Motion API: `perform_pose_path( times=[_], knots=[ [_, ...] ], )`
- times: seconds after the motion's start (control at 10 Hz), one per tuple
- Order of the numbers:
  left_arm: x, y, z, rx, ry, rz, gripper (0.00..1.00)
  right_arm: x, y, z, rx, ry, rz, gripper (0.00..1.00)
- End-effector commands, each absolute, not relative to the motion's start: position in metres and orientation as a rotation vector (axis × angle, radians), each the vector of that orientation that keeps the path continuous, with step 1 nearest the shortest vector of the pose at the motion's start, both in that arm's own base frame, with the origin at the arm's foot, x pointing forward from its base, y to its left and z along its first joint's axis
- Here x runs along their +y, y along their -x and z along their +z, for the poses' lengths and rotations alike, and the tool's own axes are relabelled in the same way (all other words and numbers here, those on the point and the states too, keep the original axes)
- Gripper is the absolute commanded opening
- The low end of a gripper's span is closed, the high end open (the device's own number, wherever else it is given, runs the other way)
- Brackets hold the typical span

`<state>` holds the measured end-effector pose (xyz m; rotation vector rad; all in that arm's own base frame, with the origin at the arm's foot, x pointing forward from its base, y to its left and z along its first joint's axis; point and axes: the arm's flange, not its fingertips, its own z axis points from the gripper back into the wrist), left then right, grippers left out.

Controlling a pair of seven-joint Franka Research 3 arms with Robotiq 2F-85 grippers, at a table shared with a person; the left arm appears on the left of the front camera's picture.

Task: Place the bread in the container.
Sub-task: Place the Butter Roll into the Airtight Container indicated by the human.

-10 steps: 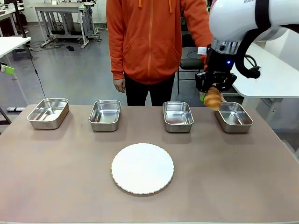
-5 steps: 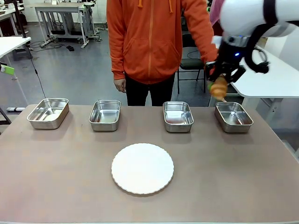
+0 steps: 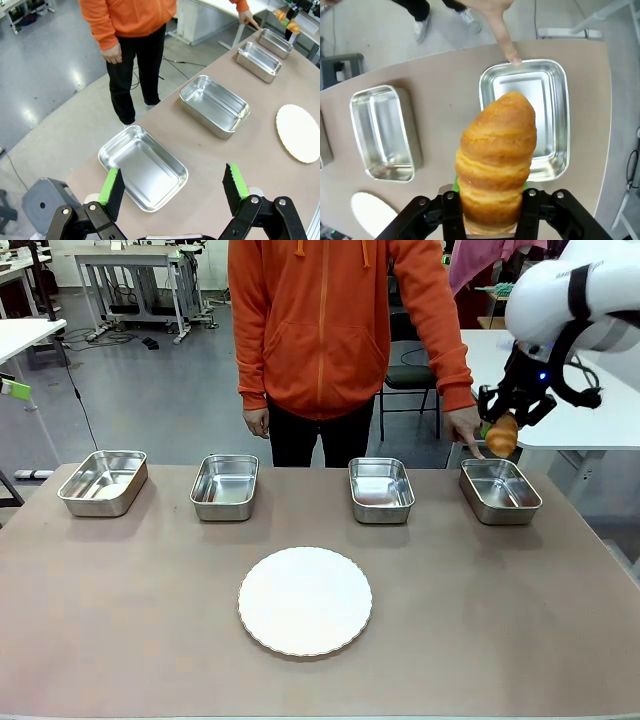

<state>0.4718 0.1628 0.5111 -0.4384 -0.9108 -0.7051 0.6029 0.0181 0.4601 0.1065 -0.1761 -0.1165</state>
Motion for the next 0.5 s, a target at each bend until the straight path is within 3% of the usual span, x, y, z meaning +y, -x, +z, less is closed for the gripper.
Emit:
perform_pose_path(
  times=[0.0,0.4],
  knots=[
    [0.163,-0.471,0.512,-0.917,0.448,-0.708,1.0,-0.001,-0.615,0.446,-0.169,-0.12,-0.017,0.42],
    [0.163,-0.471,0.512,-0.917,0.448,-0.708,1.0,-0.02,-0.613,0.398,-0.101,-0.077,0.091,0.42]
  ],
)
